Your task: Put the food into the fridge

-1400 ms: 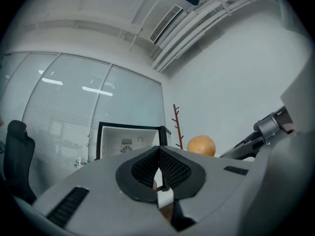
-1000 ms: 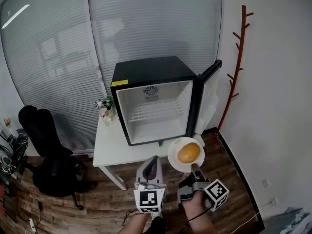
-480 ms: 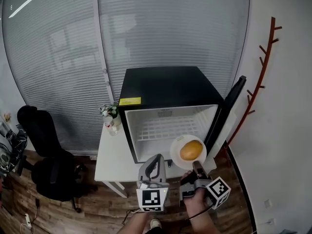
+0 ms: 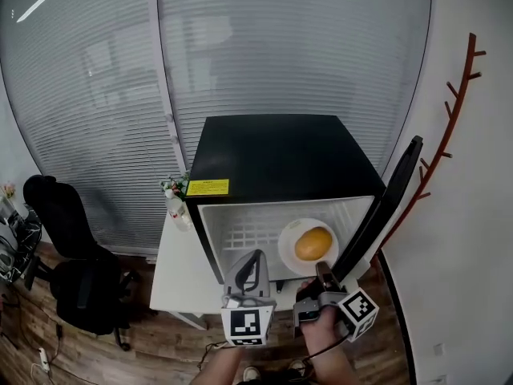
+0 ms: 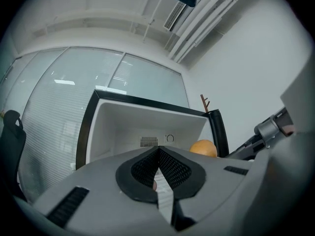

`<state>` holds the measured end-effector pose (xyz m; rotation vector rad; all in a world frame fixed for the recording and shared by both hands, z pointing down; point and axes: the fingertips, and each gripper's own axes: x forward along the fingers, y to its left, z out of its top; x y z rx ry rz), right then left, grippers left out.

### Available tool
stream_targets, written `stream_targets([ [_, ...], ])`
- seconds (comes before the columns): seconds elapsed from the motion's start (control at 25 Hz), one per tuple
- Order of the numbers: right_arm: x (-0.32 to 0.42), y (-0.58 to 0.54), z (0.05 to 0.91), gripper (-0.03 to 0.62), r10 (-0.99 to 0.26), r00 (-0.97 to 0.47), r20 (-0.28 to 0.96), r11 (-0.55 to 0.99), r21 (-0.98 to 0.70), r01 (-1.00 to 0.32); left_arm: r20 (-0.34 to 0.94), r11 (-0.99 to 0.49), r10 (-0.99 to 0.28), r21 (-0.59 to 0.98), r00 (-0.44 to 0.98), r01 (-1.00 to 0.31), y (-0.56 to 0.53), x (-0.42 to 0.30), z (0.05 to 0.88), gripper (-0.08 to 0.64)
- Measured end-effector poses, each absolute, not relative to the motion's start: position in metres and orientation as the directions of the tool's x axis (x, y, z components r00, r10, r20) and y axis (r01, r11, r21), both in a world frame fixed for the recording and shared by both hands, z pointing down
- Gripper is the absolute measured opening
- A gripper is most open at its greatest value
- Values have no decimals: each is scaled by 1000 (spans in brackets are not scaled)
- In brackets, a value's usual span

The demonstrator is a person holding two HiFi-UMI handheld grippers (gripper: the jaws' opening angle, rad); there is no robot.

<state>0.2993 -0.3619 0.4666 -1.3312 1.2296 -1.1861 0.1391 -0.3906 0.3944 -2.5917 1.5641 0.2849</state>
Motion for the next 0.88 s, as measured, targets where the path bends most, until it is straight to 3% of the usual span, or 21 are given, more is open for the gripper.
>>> stream_targets([
  [0.44,331,-428,482,34,-993,-82,90,-82,-992,-97,-188,-370,-911,-15,366,-929,-438,169,401,25],
  [0.88,338,-471,507,34,-982,-96,164,-150,-979,-134,-185,-340,-923,-24,339,-940,-456,175,404,25],
])
